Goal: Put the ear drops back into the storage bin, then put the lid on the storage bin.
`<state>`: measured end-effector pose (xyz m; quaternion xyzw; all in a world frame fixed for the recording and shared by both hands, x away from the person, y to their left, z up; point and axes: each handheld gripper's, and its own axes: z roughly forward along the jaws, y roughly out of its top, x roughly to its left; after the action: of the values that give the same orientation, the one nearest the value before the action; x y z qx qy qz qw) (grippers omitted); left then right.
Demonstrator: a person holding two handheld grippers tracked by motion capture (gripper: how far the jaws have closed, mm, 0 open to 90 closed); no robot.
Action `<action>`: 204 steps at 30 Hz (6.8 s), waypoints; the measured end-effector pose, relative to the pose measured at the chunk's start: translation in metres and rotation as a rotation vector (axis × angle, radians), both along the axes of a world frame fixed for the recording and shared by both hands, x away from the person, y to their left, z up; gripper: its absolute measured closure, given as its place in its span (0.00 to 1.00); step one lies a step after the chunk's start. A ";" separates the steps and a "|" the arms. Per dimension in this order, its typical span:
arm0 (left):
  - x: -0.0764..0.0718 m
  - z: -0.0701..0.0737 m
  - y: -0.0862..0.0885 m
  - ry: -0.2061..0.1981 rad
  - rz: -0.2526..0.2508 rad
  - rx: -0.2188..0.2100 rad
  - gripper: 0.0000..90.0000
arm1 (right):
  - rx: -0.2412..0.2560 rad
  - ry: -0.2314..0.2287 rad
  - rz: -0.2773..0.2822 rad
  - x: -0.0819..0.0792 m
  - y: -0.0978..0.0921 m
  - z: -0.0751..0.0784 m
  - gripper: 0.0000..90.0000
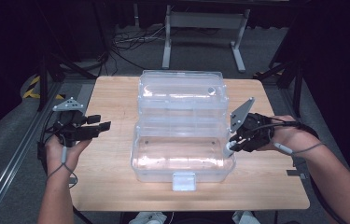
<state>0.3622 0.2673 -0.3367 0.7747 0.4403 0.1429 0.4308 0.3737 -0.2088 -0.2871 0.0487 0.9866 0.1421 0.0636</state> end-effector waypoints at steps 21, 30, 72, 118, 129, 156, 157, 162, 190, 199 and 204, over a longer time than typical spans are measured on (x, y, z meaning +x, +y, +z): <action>0.000 0.001 0.000 -0.003 0.000 -0.001 0.53 | -0.062 0.055 0.030 0.003 0.013 -0.026 0.79; 0.000 0.000 -0.001 -0.001 -0.002 -0.002 0.53 | -0.098 0.073 0.033 0.005 0.014 -0.040 0.79; 0.000 0.000 0.001 0.002 0.001 -0.001 0.53 | -0.175 0.122 0.049 0.014 0.023 -0.085 0.79; 0.000 0.000 0.001 0.011 -0.005 -0.002 0.53 | -0.222 0.157 0.051 0.015 0.028 -0.109 0.78; 0.000 0.000 0.001 0.012 -0.006 0.000 0.53 | -0.191 0.146 0.057 0.012 0.027 -0.098 0.72; 0.003 0.015 -0.021 -0.007 -0.176 0.023 0.60 | -0.032 0.136 0.087 -0.016 0.036 -0.070 0.67; 0.003 0.015 -0.023 0.002 -0.188 0.020 0.60 | -0.032 0.141 0.089 -0.016 0.037 -0.072 0.67; 0.004 0.015 -0.030 -0.001 -0.189 0.058 0.56 | -0.024 0.147 0.088 -0.017 0.041 -0.079 0.68; 0.028 0.027 -0.069 -0.049 -0.252 0.119 0.65 | -0.091 0.082 0.054 -0.025 0.050 -0.114 0.92; 0.041 0.042 -0.088 -0.076 -0.312 0.140 0.59 | -0.058 0.087 0.042 -0.025 0.047 -0.115 0.92; 0.052 0.049 -0.100 -0.027 -0.334 0.151 0.58 | -0.049 0.094 0.041 -0.025 0.046 -0.115 0.92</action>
<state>0.4138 0.1669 -0.2875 0.8653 0.2877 0.1123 0.3948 0.3490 -0.1625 -0.4018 0.0333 0.9925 0.1168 0.0155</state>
